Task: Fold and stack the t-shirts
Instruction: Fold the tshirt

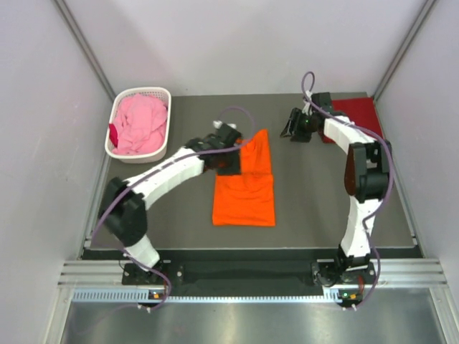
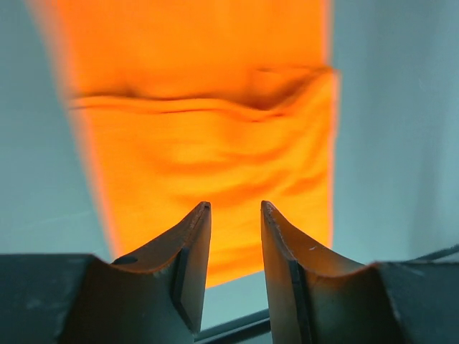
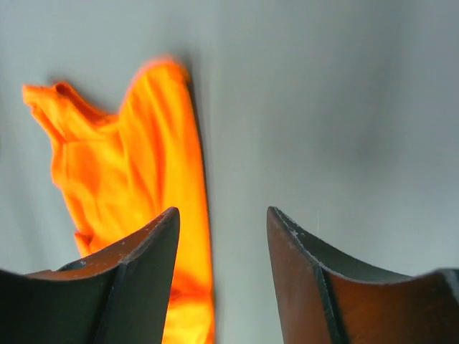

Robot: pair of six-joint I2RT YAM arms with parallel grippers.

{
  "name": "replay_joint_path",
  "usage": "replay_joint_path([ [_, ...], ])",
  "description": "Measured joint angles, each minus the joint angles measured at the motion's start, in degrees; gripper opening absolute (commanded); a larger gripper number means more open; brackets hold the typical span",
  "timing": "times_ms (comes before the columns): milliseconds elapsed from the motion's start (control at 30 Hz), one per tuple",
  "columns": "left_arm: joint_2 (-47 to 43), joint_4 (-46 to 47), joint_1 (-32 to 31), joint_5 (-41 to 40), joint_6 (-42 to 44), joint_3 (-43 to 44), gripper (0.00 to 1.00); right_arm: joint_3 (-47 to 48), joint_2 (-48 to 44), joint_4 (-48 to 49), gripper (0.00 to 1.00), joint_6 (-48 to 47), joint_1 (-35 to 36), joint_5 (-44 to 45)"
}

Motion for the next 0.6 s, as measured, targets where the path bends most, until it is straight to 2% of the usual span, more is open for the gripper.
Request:
replay_joint_path([
  [200,-14.8,0.7,12.8,5.0,1.1,-16.3,0.39,-21.0,-21.3,-6.1,0.52,7.5,3.2,9.8],
  [400,-19.9,5.7,14.2,12.1,-3.1,-32.4,0.42,-41.1,-36.1,-8.4,0.53,16.2,10.9,13.7],
  [600,-22.4,12.1,14.1,15.0,-8.6,-40.8,0.42,-52.9,-44.9,-7.1,0.54,25.0,17.2,15.2],
])
